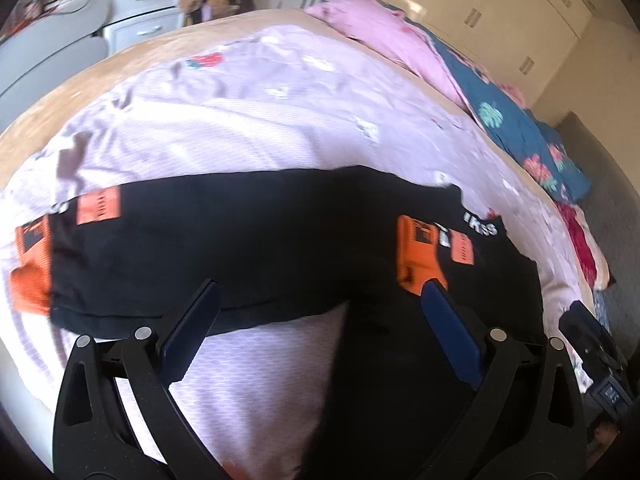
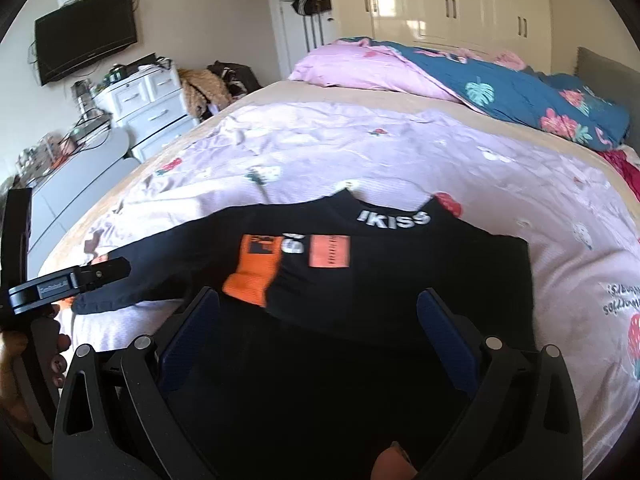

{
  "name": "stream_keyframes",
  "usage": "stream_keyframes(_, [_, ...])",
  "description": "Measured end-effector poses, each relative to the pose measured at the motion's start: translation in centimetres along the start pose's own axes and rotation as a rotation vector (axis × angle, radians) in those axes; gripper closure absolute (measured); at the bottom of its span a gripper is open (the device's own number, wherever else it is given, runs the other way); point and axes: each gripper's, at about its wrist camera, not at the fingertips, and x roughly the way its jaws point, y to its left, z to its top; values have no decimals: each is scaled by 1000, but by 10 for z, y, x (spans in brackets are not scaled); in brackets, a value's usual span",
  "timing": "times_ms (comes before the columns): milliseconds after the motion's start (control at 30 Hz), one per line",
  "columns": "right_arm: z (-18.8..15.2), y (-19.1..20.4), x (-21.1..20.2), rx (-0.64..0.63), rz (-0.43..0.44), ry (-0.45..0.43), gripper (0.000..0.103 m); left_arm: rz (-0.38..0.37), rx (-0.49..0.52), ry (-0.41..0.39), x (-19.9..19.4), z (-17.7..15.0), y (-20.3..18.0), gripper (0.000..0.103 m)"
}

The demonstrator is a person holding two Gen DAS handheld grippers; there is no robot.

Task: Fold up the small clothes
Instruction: 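Grasp the other sleeve's orange cuff with the left tool and lift it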

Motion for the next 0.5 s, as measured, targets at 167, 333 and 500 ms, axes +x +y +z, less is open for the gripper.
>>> stream_keyframes(167, [3, 28, 6, -55, 33, 3, 4, 33, -43, -20, -7, 1, 21, 9])
stream_keyframes(333, [6, 55, 14, -97, 70, 20, 4, 59, -83, -37, -13, -3, 41, 9])
stream_keyframes(500, [8, 81, 22, -144, 107, 35, 4, 97, -137, -55, -20, -6, 64, 9])
